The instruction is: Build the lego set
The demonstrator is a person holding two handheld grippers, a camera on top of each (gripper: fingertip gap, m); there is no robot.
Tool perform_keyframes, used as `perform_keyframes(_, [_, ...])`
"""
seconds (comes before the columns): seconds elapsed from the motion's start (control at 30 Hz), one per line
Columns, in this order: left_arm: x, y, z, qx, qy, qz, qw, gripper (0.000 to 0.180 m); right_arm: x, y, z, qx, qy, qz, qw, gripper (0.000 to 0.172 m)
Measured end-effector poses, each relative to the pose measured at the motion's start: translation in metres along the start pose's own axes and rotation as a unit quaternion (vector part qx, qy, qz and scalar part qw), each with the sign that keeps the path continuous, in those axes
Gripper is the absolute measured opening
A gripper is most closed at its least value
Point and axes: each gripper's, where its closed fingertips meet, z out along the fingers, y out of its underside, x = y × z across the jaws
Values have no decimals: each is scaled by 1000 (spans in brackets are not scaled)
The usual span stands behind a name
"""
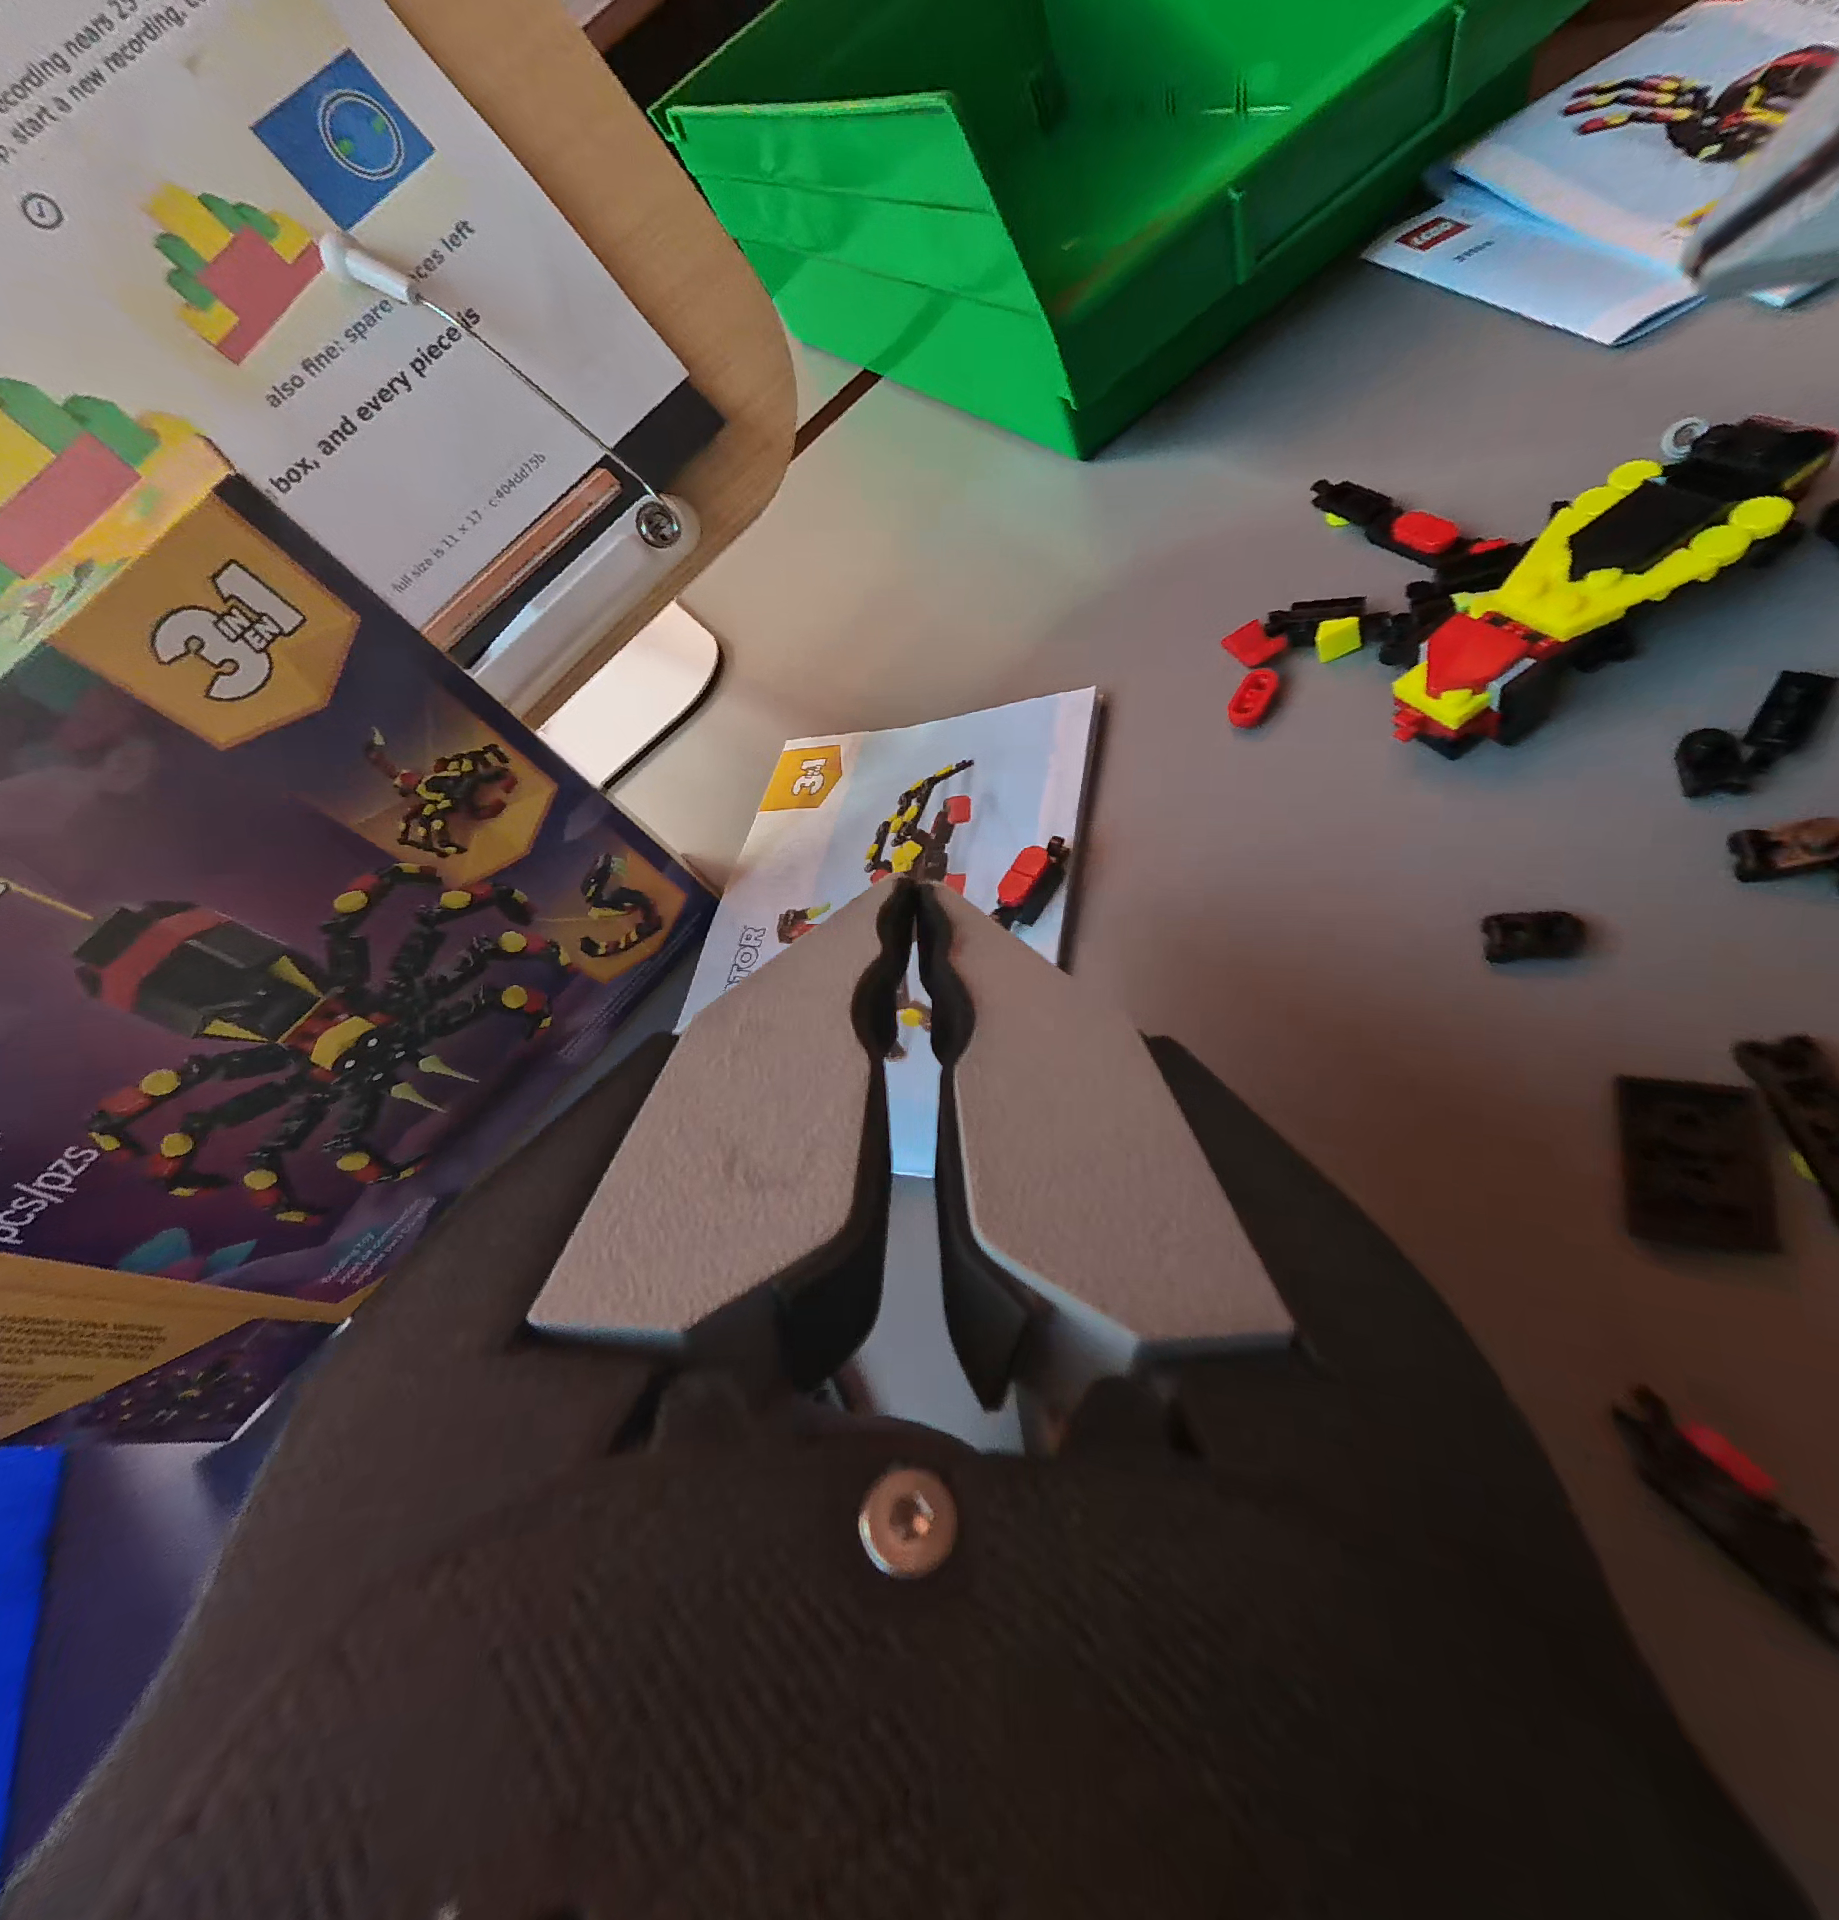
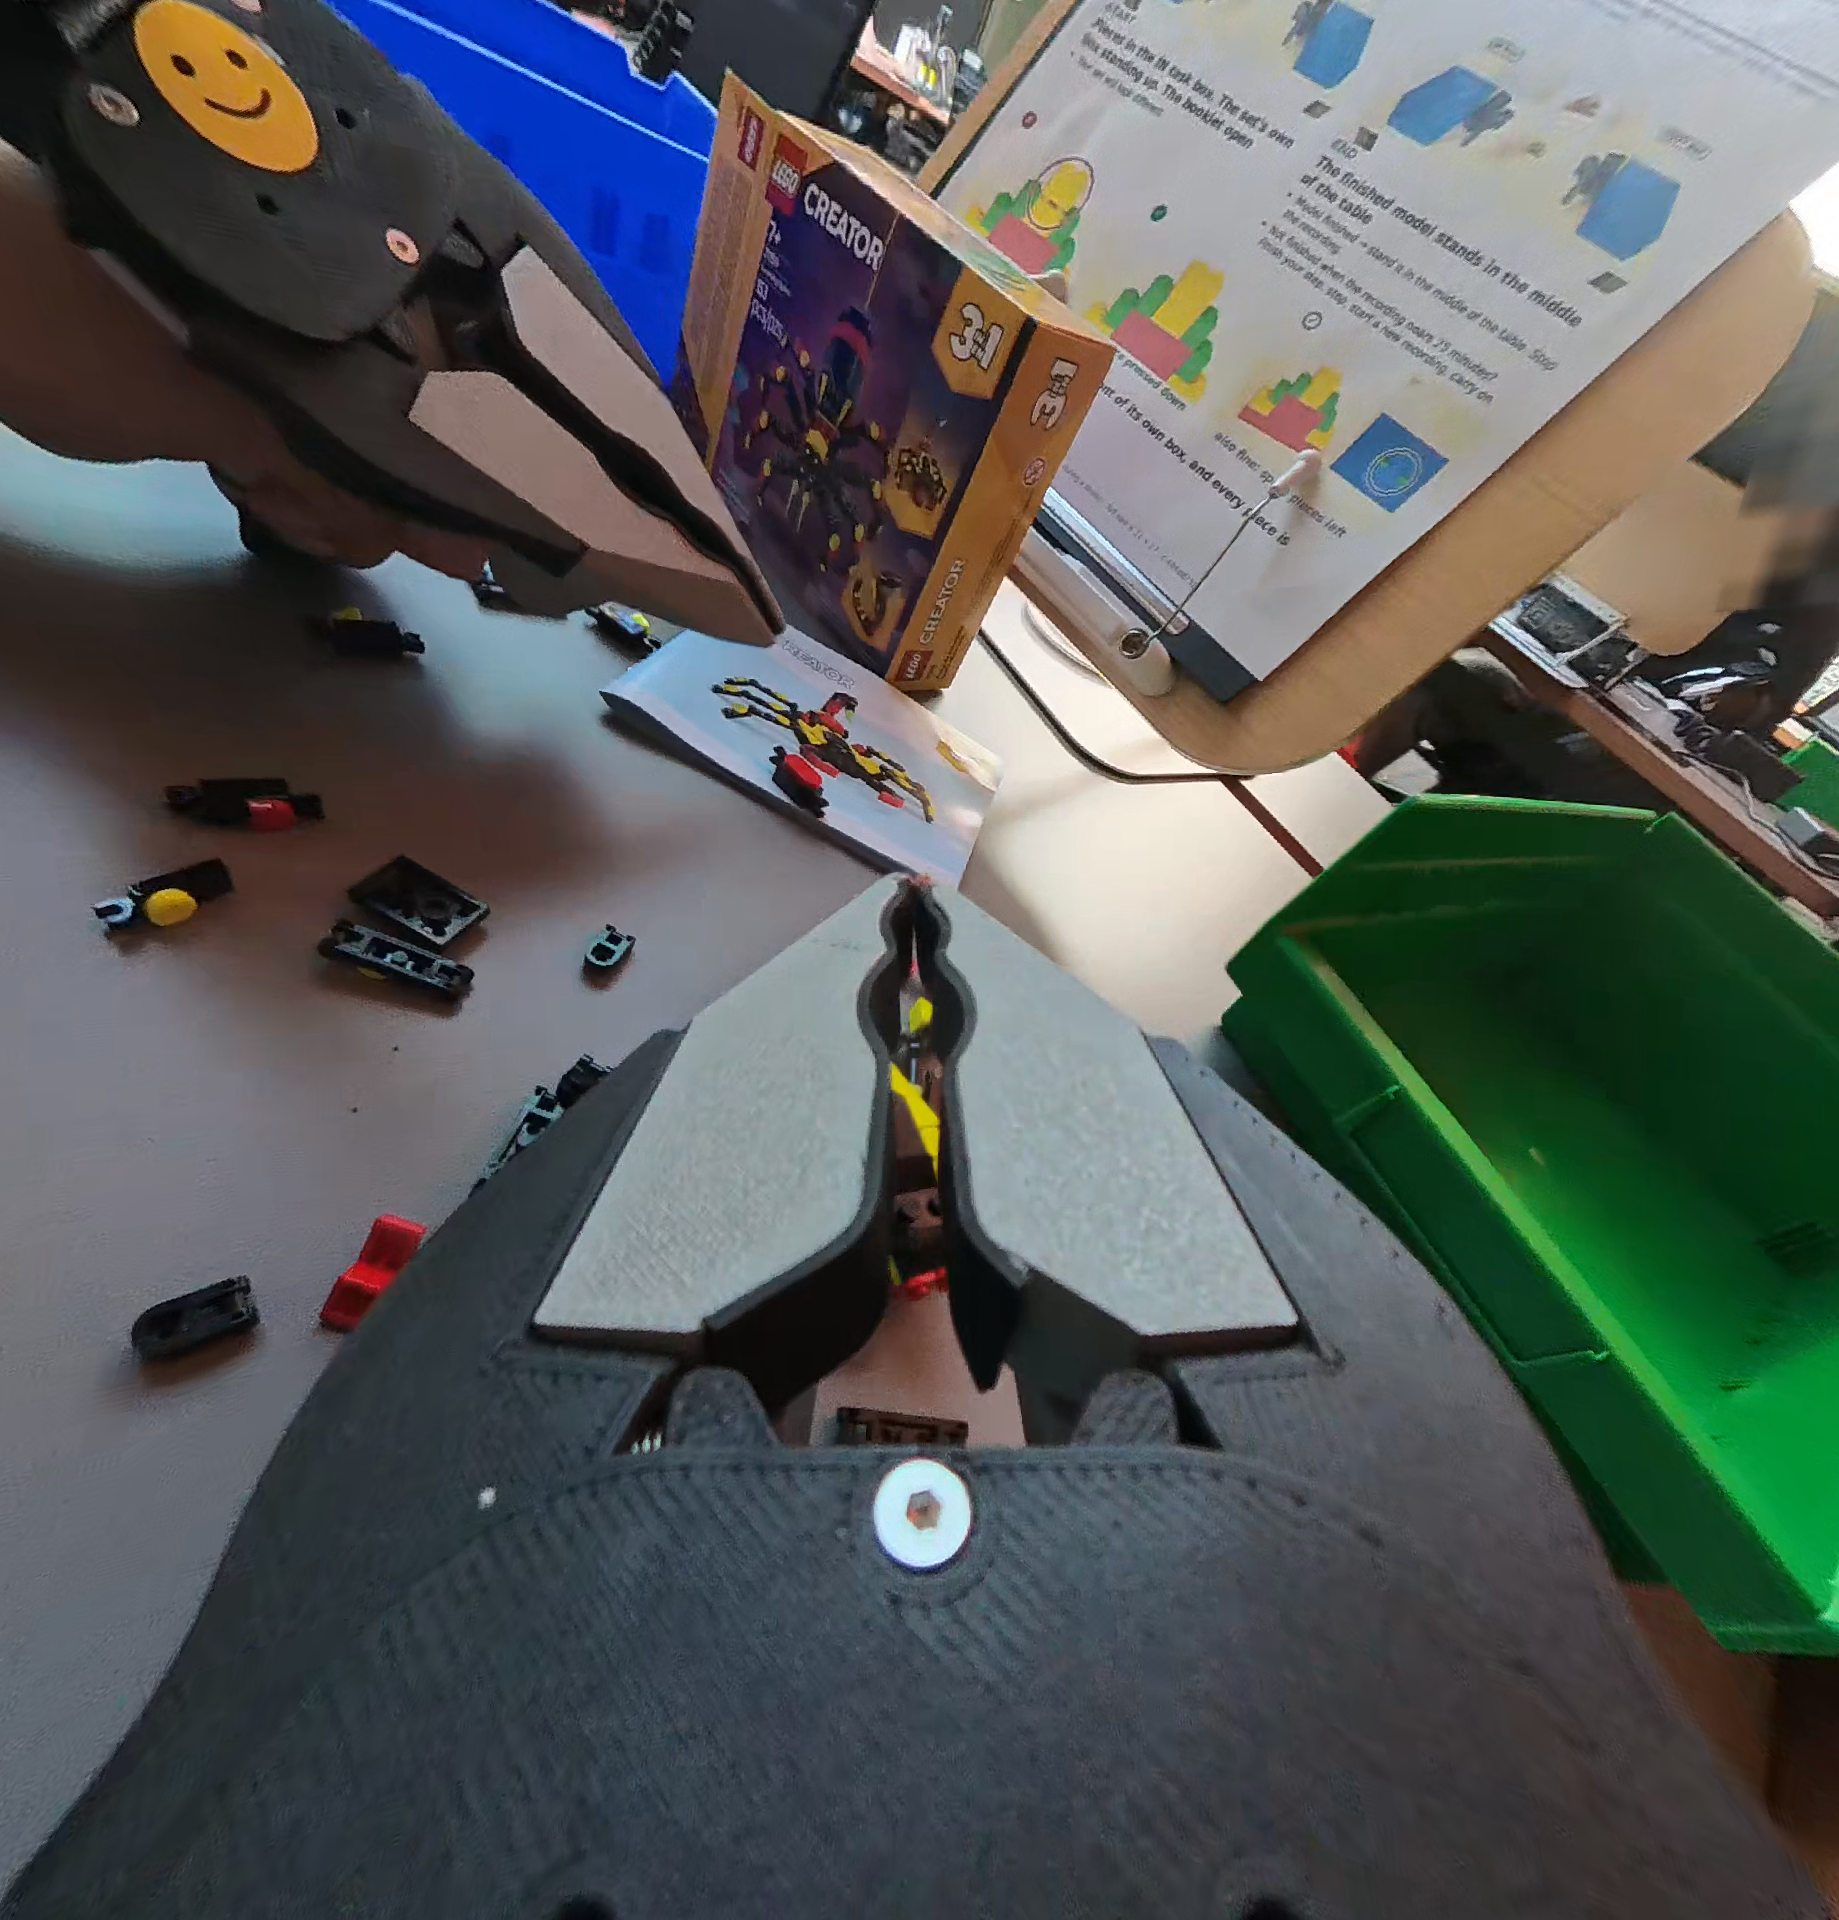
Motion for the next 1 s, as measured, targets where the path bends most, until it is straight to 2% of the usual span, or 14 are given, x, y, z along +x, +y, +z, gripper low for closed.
perform_keyframes(0.23, [-5, 1, -1, 2, -6, -4, 1000, 0, 17, 20, 0, -31, 46, -4, 998, 0])
perform_keyframes(0.37, [-4, 1, -3, 9, 2, 10, 1000, 0, 41, 23, -12, -16, 100, 12, 995, 0])
perform_keyframes(0.47, [0, -1, -6, 19, 19, 16, 999, 1, 59, 23, -24, 8, 127, 56, 990, 0])
perform_keyframes(0.6, [2, -6, -9, 31, 30, 8, 999, 6, 74, 21, -36, 44, 133, 120, 983, 0])
perform_keyframes(0.8, [4, -2, -7, 26, 28, 23, 999, 6, 86, 25, -42, 52, 151, 152, 975, 0])
perform_keyframes(1.0, [1, -1, -7, 24, 26, 18, 999, 5, 79, 24, -37, 56, 115, 185, 974, 0])
